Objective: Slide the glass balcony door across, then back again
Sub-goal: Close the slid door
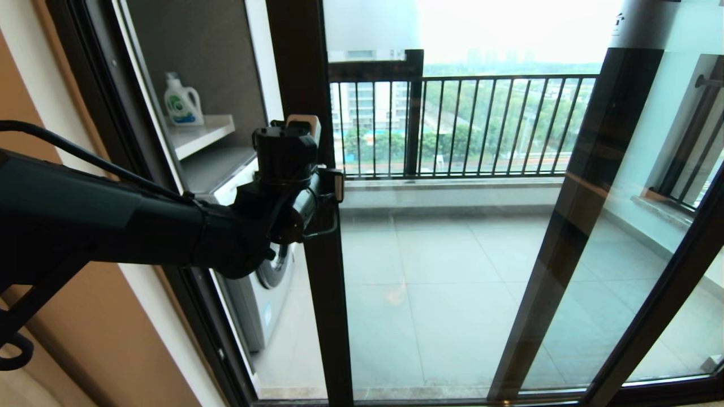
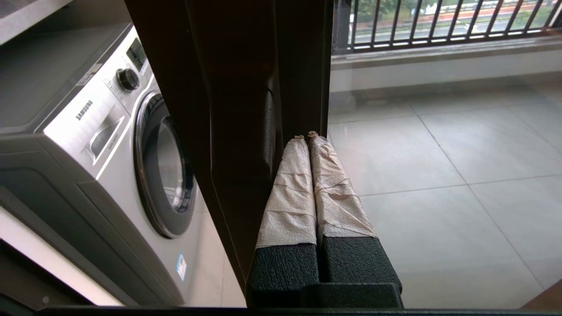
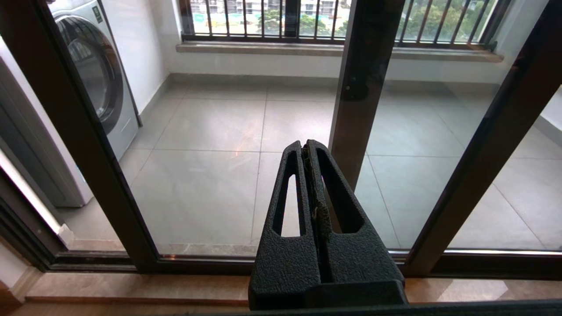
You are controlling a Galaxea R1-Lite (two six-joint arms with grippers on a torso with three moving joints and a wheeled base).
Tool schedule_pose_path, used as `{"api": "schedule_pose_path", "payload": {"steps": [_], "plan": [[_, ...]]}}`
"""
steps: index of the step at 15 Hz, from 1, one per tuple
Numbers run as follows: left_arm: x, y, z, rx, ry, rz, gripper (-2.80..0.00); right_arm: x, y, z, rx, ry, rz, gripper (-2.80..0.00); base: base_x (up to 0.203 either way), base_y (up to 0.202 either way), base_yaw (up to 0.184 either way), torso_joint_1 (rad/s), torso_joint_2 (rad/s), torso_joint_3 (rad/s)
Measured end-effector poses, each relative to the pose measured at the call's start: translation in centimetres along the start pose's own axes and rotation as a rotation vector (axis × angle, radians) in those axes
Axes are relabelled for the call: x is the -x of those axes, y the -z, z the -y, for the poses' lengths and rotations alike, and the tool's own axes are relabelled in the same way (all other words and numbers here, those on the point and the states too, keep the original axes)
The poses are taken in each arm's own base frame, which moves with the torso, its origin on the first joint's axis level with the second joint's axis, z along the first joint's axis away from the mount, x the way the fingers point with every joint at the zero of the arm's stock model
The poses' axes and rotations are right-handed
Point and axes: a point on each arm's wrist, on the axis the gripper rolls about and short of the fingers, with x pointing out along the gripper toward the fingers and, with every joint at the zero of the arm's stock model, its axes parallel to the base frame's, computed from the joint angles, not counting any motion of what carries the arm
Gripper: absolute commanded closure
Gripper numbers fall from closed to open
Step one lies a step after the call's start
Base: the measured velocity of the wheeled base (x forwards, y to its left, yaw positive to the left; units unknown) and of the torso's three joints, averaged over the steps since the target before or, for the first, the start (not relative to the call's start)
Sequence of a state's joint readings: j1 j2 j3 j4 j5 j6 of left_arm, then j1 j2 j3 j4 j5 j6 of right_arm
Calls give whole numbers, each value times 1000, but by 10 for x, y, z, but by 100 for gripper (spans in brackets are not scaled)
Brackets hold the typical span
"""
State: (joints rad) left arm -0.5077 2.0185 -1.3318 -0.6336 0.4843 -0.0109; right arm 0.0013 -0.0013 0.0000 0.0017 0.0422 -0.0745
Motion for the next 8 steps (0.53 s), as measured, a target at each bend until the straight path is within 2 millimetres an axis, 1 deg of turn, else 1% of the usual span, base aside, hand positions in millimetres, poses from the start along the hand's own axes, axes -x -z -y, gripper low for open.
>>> {"api": "schedule_pose_path", "payload": {"steps": [4,8], "plan": [[0,5,-17,-3,-36,-18,0,0,0,0,0,0,0,0,0,0,0,0,0,0],[3,1,-33,5,-81,-24,0,0,0,0,0,0,0,0,0,0,0,0,0,0]]}}
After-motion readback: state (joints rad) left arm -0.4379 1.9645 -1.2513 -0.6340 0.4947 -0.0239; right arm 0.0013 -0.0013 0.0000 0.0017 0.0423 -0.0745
